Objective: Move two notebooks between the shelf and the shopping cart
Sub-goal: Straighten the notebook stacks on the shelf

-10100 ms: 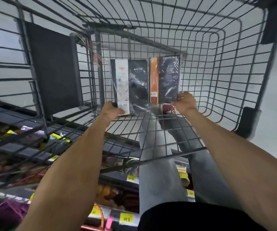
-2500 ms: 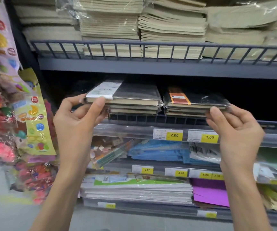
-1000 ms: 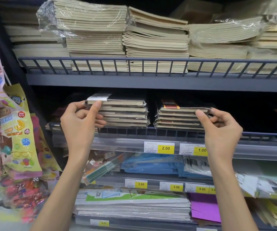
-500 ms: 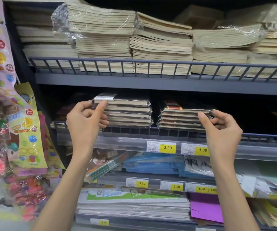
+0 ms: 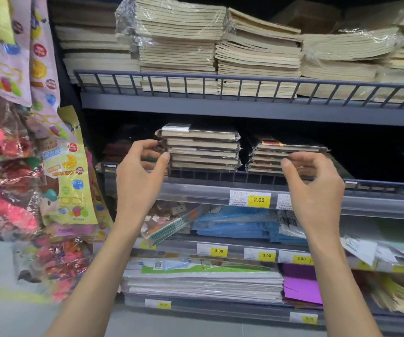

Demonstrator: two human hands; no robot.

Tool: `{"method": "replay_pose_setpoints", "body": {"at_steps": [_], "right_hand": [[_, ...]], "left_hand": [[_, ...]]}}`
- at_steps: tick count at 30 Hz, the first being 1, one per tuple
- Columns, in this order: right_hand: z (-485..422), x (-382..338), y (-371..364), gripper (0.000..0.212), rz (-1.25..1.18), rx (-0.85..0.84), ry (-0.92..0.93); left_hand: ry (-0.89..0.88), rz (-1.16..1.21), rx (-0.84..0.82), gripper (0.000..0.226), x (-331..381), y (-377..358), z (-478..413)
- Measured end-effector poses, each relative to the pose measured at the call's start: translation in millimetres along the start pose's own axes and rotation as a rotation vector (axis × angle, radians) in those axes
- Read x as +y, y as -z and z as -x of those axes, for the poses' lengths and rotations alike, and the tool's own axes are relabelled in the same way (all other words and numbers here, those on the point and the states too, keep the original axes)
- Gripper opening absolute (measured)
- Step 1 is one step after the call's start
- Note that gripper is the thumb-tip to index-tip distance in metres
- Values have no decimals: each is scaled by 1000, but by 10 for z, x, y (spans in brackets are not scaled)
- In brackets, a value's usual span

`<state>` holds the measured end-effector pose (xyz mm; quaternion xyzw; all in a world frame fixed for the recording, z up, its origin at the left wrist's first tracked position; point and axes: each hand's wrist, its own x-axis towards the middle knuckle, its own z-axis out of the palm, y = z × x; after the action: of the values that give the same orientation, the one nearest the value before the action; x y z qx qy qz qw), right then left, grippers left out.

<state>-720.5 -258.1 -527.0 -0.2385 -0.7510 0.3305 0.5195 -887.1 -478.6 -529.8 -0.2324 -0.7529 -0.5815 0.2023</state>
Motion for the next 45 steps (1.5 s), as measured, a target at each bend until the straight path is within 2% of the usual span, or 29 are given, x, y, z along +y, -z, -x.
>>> {"method": "replay_pose_setpoints", "body": {"at_steps": [5,9,14,21,27,35,39,45], "right_hand": [[199,-168,-249,17,18,-136,9],[269,-297,-504,29,92,-192,56],[287,-320,-695,38,254,-103,113],[273,-197,-837,46,356,-107,98],[197,-117,-902,44,344,-109,54],[52,-60,-948,40,445,-240,21],[39,-59,-1003,32,466,-224,-4],[27,-96,-1093,35,491,-216,-37]], "left_hand": [[-6,-52,-56,22,-153,155,20],[-19,-96,-68,20,-299,183,-72],[-29,-174,-128,32,-417,84,-162],[-82,-319,-129,38,-486,-46,-188],[-83,-366,-155,37,-545,-123,-253],[-90,-374,-134,28,-510,-216,-272],[-78,-378,-129,20,-447,-231,-317],[-44,-414,-134,17,-456,-262,-433]]}}
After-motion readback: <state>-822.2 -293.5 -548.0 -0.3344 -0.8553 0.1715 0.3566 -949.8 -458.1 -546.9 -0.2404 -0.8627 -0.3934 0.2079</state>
